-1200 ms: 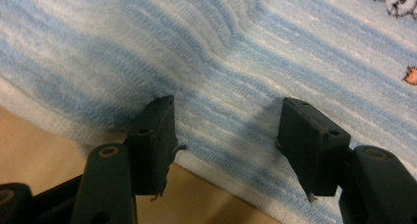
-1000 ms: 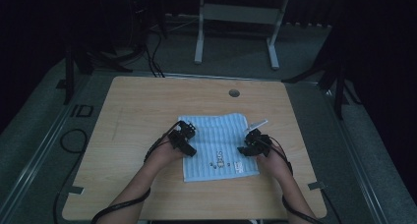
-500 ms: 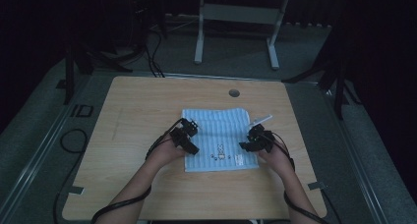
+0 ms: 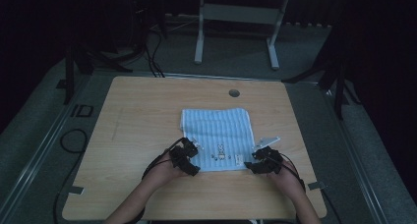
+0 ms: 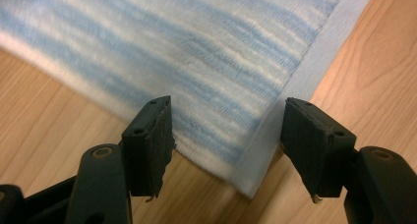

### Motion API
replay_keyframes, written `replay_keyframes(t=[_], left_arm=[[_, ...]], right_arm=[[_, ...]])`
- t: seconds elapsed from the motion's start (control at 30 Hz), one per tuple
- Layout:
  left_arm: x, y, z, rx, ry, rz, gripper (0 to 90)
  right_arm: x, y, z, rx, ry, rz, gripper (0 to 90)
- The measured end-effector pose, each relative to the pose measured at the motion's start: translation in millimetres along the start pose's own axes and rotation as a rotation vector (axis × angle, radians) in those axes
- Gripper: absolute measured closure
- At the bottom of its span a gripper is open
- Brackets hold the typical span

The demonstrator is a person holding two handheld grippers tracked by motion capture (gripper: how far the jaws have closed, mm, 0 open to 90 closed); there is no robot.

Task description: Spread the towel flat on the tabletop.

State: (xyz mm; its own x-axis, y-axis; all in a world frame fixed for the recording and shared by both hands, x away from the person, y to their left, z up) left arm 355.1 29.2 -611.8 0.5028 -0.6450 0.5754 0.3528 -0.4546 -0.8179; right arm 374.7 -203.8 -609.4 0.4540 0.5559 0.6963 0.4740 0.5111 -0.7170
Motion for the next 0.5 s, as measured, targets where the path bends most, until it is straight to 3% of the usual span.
replay_keyframes(t=[0.07,0.13,0.2,0.27,0.3,0.4,0.5], left_arm=[[2.1,1.4,-1.2,0.003,0.012,-0.019,37.0],[3.4,0.8,-1.9,0.003,0.024,-0.020,46.5],[5.7,0.9,-4.5,0.005,0.031,-0.011,60.2],[7.7,1.3,-6.8,0.008,0.066,0.006,75.8],[8.4,1.7,-7.5,0.007,0.069,0.010,79.5],[10.4,-1.1,-6.5,-0.010,0.035,0.010,82.8],[16.8,-19.1,-7.1,-0.026,0.005,-0.044,83.3]], right_arm=[[-0.4,-0.3,-0.3,0.002,0.001,-0.002,50.1],[-2.2,-1.0,0.5,0.028,0.040,0.003,55.9],[-2.0,-1.3,2.4,0.038,0.035,0.001,64.7],[-0.8,-0.6,6.1,0.056,0.030,-0.004,78.6],[-0.4,-0.4,8.7,0.067,0.030,-0.001,83.5],[1.3,-0.2,12.5,0.061,0.008,0.008,86.0],[7.4,-8.6,12.9,0.054,0.006,-0.017,86.4]])
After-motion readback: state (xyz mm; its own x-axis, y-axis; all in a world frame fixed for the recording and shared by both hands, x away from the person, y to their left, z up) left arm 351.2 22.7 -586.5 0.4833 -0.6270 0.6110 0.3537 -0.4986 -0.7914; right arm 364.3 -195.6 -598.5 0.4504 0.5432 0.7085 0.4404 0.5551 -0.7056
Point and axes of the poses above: each handheld gripper's, and its own axes: y roughly forward along the jaws, x roughly out of its top, z roughly to its left, the point moved 9 cm from there along y, roughly forward along the jaws, and after that the axes turned 11 degrees about -z, right-handed, at the moved point
